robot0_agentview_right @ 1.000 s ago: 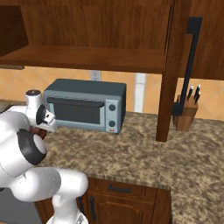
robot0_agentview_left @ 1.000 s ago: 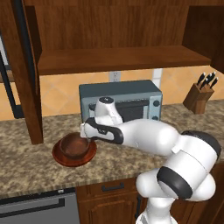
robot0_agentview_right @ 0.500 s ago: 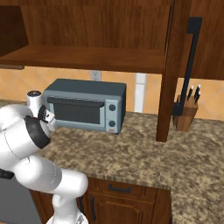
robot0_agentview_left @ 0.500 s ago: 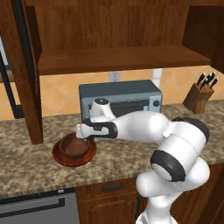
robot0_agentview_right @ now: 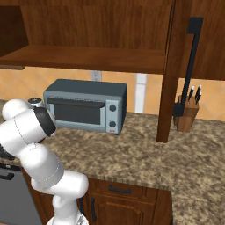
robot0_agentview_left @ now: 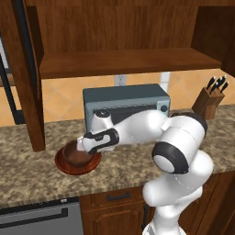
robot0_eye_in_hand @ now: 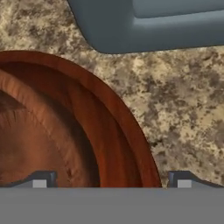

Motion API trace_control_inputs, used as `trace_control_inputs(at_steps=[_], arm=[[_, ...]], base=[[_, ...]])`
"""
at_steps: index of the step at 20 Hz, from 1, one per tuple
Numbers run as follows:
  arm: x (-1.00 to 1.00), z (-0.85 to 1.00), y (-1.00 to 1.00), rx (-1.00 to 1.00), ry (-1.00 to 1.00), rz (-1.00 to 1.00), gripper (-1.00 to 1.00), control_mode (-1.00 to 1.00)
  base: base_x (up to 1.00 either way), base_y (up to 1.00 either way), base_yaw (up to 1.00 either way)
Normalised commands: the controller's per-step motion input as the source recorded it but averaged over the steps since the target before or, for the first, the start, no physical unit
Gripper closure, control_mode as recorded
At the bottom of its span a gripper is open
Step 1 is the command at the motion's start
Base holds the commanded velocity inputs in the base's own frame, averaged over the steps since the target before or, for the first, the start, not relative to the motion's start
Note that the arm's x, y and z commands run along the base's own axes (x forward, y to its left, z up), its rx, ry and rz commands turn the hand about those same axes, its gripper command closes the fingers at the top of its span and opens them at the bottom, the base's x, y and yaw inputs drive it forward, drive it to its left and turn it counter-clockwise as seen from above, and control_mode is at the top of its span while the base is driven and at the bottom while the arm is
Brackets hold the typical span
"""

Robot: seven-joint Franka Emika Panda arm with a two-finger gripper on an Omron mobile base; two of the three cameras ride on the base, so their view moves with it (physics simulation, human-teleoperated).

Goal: Pick up the bowls on the counter and stack them on top of one another in the open cabinet. Place the smaller bowl on top of the larger bowl.

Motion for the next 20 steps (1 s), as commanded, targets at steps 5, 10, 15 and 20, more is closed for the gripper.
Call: trace_control_inputs(at_steps=[5, 10, 15, 20], arm=[[0.00, -0.20, 0.08, 0.00, -0.10, 0.00, -1.00, -1.00], [0.00, -0.13, 0.01, 0.00, -0.01, 0.00, 1.00, -1.00], [0.00, -0.46, 0.06, 0.00, 0.00, 0.01, 1.00, -1.00], [-0.14, -0.28, 0.15, 0.00, 0.00, 0.04, 1.00, -1.00]], base=[[0.00, 0.00, 0.00], [0.00, 0.00, 0.00], [0.00, 0.00, 0.00], [0.00, 0.00, 0.00]])
